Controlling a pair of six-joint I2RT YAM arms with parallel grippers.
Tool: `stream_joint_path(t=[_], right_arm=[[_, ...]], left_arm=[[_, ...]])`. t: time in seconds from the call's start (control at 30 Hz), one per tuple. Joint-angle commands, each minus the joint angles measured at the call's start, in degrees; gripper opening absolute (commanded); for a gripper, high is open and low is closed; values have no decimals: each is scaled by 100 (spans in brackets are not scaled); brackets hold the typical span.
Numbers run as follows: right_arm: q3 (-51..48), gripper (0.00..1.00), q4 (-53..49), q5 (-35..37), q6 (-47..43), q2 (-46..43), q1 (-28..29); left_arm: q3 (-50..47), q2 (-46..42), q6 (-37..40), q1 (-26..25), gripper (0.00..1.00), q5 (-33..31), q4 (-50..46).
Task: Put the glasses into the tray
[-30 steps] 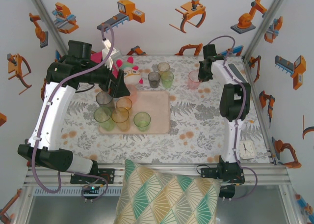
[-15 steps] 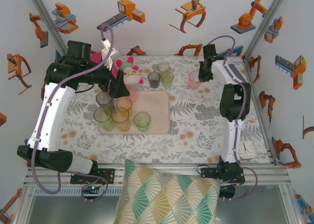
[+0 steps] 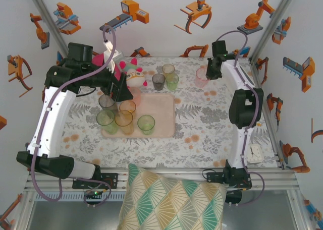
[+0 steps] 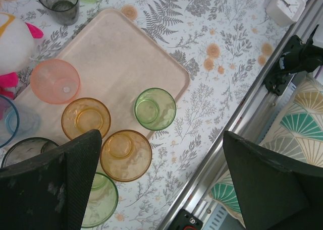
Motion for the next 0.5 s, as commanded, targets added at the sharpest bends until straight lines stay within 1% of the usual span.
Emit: stream_joint_path(t=[0.0, 0.23, 0.47], right_arm=[[-174, 10, -22, 35, -25, -461, -22], [-443, 10, 0, -9, 16, -853, 26], [-575, 10, -107, 15, 3, -1157, 360]], left_arm=[[84, 19, 9, -29, 97, 19, -14], [100, 61, -98, -32, 97, -146, 30], [92, 27, -124, -30, 97, -195, 49]])
